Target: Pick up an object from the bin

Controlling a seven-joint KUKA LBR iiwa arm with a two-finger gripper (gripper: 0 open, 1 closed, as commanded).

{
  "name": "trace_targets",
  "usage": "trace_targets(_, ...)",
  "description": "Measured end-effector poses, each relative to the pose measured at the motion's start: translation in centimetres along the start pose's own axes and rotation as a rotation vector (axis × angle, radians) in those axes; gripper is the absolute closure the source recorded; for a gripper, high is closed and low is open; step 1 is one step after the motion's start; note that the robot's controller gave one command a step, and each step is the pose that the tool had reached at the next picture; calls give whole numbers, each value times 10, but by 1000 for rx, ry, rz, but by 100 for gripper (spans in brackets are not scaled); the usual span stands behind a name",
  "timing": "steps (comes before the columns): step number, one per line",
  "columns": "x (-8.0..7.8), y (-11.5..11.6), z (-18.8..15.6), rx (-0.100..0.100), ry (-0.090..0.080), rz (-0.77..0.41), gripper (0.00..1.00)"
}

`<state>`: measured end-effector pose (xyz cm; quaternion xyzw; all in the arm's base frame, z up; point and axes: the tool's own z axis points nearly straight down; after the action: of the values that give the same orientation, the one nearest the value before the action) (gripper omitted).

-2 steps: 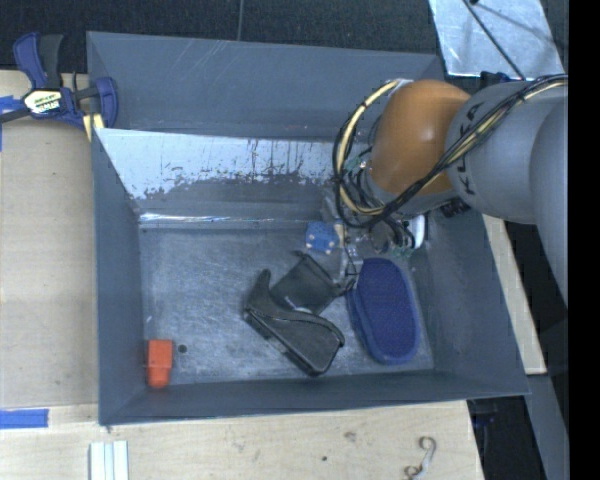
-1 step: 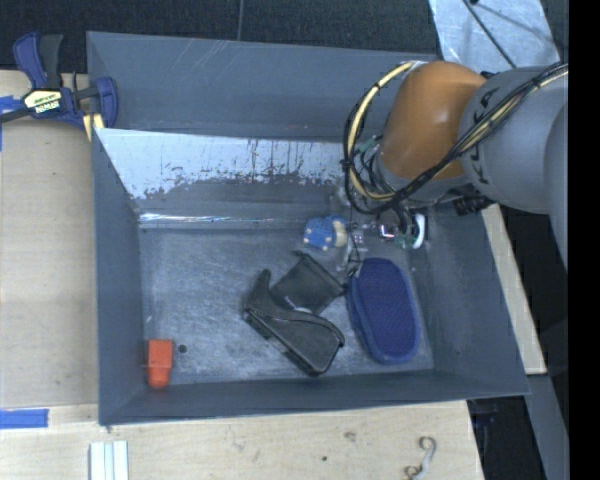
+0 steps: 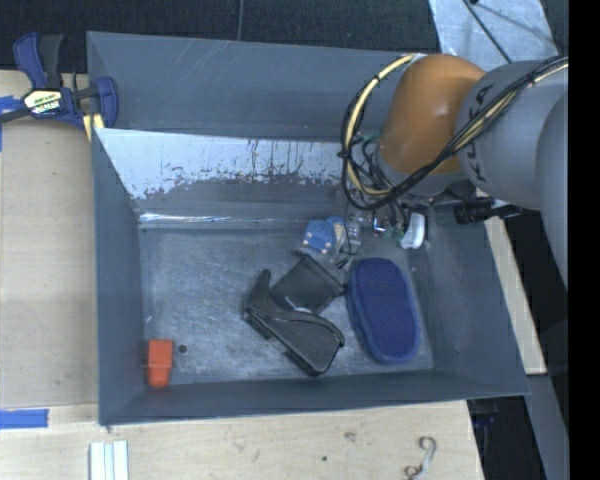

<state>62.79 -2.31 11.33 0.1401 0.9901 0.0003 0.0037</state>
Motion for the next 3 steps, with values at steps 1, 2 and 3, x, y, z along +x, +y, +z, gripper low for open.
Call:
trace_targets(1,7,-1,45,3,11,78,0)
trace_targets(2,7,-2,44,2,9,75,0)
trace_targets(3,5,-2,42,2,4,74,100)
